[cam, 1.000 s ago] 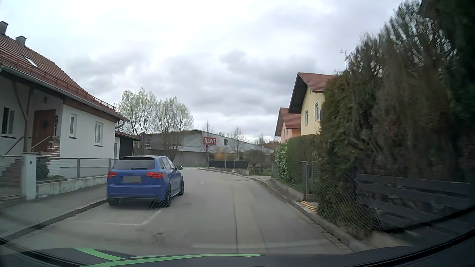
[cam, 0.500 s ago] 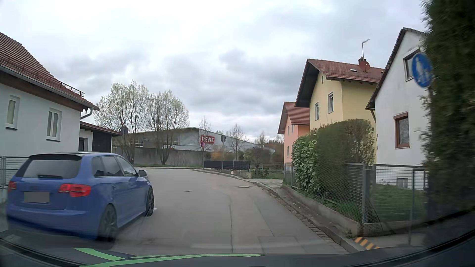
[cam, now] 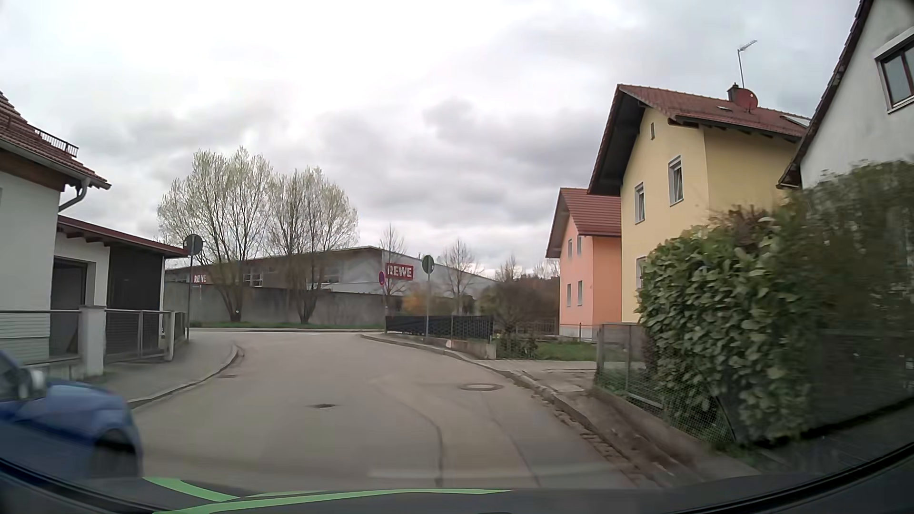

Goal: Follow the waypoints while adhering to traffic rules and regulations

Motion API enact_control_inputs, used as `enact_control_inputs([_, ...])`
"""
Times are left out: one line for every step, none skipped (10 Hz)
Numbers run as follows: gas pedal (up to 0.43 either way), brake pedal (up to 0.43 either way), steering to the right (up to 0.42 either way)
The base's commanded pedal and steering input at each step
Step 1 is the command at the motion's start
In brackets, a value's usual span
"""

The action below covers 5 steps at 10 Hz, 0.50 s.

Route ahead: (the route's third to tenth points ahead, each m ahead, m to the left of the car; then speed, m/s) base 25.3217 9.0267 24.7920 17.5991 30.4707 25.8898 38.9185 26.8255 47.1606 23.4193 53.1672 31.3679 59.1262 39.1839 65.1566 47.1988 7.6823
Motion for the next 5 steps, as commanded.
enact_control_inputs([0.000, 0.000, -0.039])
enact_control_inputs([0.000, 0.000, -0.052])
enact_control_inputs([0.000, 0.000, -0.066])
enact_control_inputs([0.000, 0.000, -0.070])
enact_control_inputs([0.000, 0.000, -0.070])
